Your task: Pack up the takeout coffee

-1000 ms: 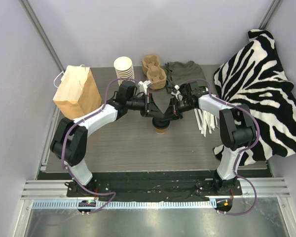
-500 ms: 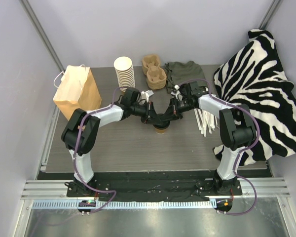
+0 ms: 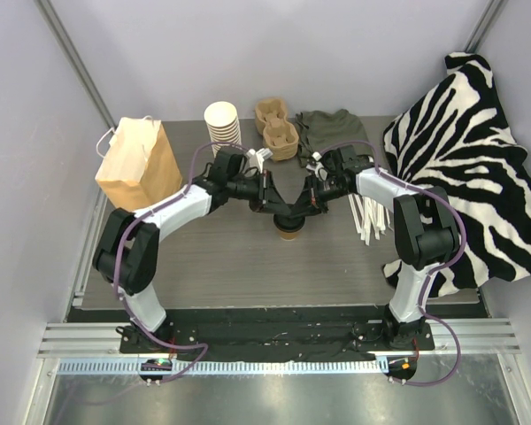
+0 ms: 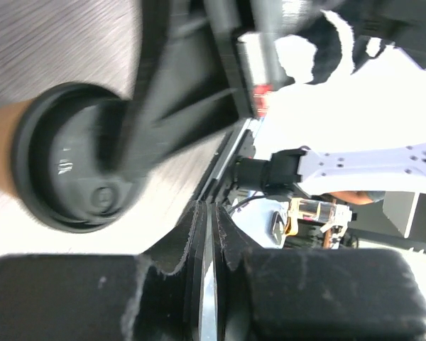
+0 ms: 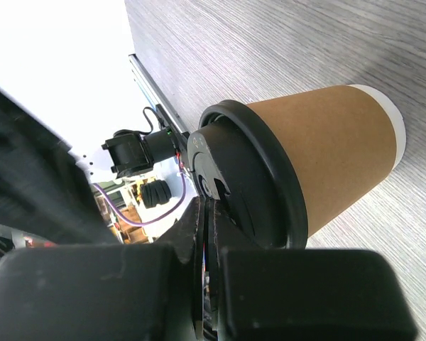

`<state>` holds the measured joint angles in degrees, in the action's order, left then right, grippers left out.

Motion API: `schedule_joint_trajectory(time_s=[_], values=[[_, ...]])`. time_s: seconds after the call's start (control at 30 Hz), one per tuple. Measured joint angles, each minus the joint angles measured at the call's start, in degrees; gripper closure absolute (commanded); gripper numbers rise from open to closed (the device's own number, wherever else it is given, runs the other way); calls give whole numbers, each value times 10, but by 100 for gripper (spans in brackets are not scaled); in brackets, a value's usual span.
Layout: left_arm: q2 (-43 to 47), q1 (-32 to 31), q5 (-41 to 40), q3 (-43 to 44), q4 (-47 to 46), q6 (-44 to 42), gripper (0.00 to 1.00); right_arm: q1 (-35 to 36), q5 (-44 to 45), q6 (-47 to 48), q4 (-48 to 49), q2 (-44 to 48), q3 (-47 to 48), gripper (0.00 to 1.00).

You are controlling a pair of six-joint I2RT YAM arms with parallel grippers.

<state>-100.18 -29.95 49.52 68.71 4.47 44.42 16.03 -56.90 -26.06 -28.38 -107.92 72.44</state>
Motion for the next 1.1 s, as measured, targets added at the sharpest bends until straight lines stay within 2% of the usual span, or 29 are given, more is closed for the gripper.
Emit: schedule_joint_trajectory(time_s=[0.2,0.37,0.43,0.6,0.7,0.9,1.1], values=[[7,-10,0,-2,-17,1,89,0,0,1,-1,0,0,99],[-56,-10,-6,-29,-34,2,92,0,0,1,-2,-1,1,99],[-80,-4,50,-34,-48,19,92,0,0,2,-2,-2,1,99],[-76,-3,57,-37,-44,16,87,0,0,4,-2,-2,1,99],[-58,-3,36,-39,-23,7,77,0,-1,5,-4,-2,3,99],[15,-2,3,-24,32,-23,46,4,1,10,-18,-1,36,91],[103,0,-43,36,129,-121,30,5,-16,18,-27,12,115,81]])
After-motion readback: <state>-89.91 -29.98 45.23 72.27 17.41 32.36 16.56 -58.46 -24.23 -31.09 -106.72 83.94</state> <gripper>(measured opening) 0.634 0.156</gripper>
